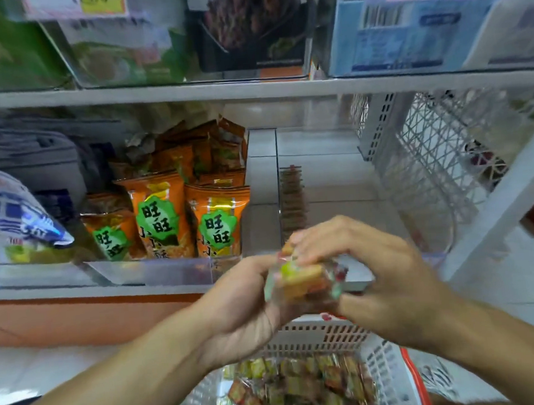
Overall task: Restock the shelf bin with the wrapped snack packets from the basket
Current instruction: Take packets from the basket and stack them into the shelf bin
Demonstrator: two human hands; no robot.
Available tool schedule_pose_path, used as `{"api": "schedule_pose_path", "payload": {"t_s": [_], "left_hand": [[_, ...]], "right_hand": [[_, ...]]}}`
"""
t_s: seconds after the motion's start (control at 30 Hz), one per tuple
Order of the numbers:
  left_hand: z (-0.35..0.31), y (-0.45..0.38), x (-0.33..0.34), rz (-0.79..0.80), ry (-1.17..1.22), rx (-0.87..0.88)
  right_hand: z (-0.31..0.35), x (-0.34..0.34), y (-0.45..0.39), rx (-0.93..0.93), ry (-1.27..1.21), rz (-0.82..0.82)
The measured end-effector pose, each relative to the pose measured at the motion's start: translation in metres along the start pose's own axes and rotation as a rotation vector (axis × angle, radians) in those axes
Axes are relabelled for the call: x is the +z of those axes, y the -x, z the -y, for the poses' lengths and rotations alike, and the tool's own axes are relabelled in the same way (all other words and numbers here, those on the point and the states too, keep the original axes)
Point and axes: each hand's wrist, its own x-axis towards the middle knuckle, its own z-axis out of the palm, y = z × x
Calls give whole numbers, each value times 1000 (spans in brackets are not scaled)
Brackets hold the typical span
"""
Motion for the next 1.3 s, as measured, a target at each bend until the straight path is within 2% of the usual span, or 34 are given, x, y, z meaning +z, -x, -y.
{"api": "schedule_pose_path", "payload": {"t_s": [0.13, 0.4, 0.47, 0.57, 0.6, 0.8, 1.0, 1.17, 1.23, 1.3], "left_hand": [[-6, -2, -2, -69, 6, 17], [-6, 4, -5, -204, -115, 113], [-5, 5, -7, -246, -167, 191], [-3, 4, -11, -319, -306, 333], [-3, 5, -10, -325, -338, 365], [1, 8, -12, -307, -368, 405], [4, 9, -11, -266, -315, 395], [5, 6, -10, -318, -256, 407], [3, 5, -9, -353, -225, 413], [0, 6, -8, -370, -197, 391]], "right_hand": [[-5, 6, 4, -65, 62, 63], [3, 7, 5, -7, 159, 80], [9, 3, 4, 140, 112, 24], [16, -5, 0, 559, -385, 31], [14, -7, 0, 622, -481, 23], [6, -5, 1, 910, -670, -47], [6, 1, 4, 952, -697, -14], [5, -1, 6, 946, -761, -48], [5, -5, 6, 847, -597, -110], [5, -10, 6, 628, -288, -165]]}}
